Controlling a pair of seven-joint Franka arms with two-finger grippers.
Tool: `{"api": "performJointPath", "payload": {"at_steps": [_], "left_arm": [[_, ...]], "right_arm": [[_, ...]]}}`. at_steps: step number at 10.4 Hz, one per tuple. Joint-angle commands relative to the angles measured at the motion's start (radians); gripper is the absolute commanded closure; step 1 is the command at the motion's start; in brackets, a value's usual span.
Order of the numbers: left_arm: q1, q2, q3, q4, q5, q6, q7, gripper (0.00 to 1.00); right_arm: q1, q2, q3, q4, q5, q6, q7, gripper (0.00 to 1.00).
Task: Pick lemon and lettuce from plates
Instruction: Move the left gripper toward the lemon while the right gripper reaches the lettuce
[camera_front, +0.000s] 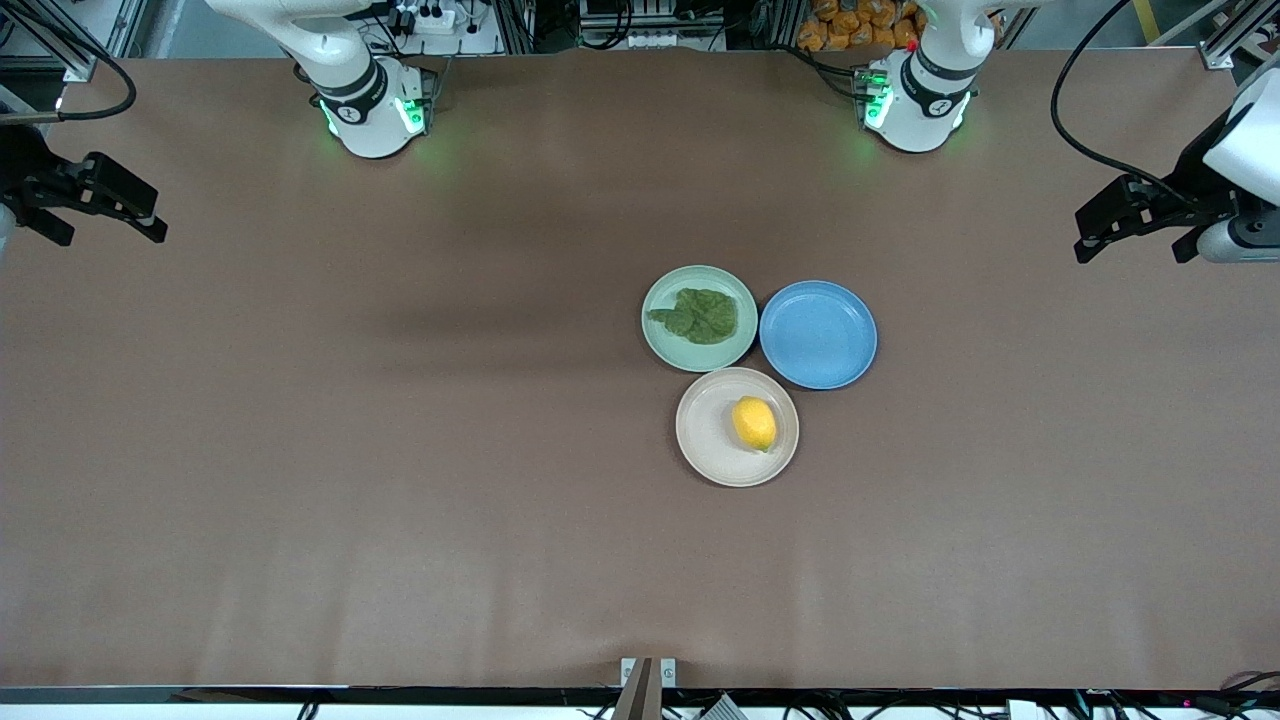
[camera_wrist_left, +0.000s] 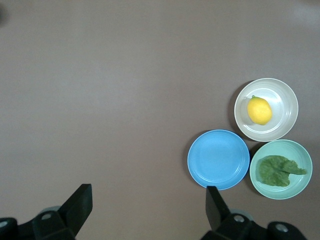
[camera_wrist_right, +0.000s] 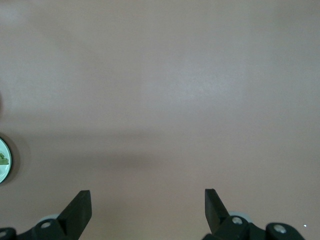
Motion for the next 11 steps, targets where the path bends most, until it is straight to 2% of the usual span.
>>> {"api": "performJointPath", "payload": {"at_steps": [1,4,7,11], "left_arm": [[-0.001,-0.01,-0.009,0.009,0.009,-0.021,0.029,0.0],[-0.008,0.004,-0.013,0.009,0.003,-0.019,0.021,0.0],[-0.029,0.084,-0.016,0.011,0.003,-0.001,0.003,0.0],[-0.115,0.269,-0.021,0.018,-0.002,0.195,-0.066,0.0]], "right_arm": [[-0.007,-0.028,0.004,-0.025,0.018,0.003,-0.012,0.0],[-0.007,-0.028,0.006,-0.025,0.026,0.007,-0.011,0.0],[-0.006,-0.027,0.009,-0.019,0.046,0.003,0.003,0.0],[0.031,-0.013,0.043,-0.021,0.078,0.022,0.11,0.0]]}}
